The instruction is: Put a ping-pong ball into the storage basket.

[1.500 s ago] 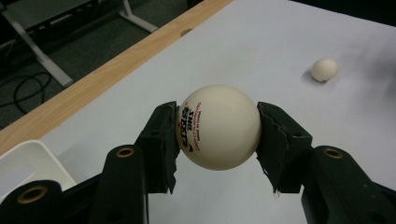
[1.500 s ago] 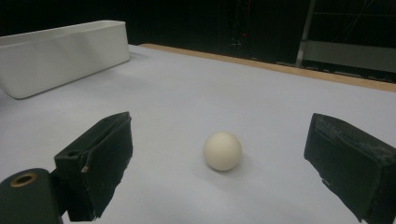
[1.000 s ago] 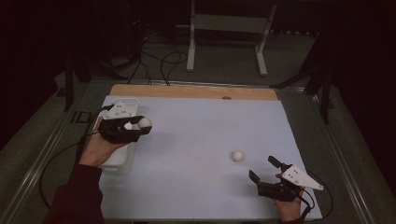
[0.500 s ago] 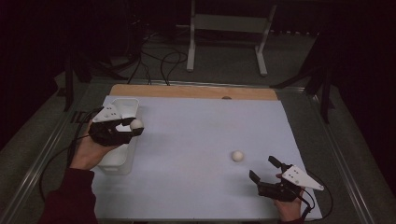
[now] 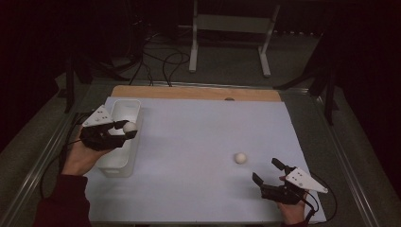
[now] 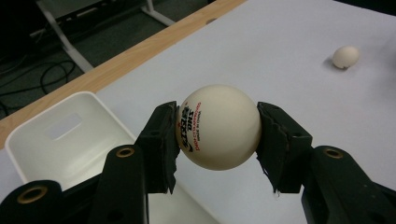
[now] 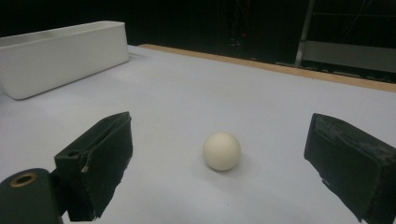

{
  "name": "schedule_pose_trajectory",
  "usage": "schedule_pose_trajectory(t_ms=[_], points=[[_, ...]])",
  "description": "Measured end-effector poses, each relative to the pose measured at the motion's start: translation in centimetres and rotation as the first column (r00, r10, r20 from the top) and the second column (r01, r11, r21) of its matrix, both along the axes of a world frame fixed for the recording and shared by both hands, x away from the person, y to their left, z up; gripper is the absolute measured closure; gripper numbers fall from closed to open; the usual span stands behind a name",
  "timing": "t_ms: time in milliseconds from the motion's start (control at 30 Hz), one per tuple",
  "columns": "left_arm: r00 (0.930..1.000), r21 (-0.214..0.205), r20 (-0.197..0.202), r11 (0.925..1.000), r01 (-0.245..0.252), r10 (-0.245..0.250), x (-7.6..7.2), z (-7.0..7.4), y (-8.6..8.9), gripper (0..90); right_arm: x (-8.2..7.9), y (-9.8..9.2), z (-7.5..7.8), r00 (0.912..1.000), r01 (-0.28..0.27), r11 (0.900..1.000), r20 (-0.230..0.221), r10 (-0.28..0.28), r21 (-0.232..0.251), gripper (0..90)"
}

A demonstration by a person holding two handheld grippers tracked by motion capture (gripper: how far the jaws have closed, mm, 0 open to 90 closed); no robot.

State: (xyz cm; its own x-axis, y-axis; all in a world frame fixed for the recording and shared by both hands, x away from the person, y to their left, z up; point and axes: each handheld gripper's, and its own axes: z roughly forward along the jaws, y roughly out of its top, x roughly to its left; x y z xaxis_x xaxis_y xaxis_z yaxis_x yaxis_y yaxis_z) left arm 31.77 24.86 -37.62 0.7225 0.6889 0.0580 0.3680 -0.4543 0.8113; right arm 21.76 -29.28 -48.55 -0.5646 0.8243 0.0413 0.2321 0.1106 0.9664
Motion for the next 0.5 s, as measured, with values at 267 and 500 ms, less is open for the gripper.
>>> schedule_pose_trajectory(t_ms=[267,500], points=[[0.9999,-0.002,-0.003,0.9999,-0.016,0.016,-0.3,-0.2,0.7,51.3,0.0,0.0,0.0,1.0,0.001,1.0,0.0,-0.001,0.0,7.4],[0.9994,-0.008,-0.002,0.9994,-0.034,0.034,-0.5,-0.3,1.4,51.2,0.0,0.0,0.0,1.0,0.002,1.0,0.0,-0.002,-0.002,7.4]])
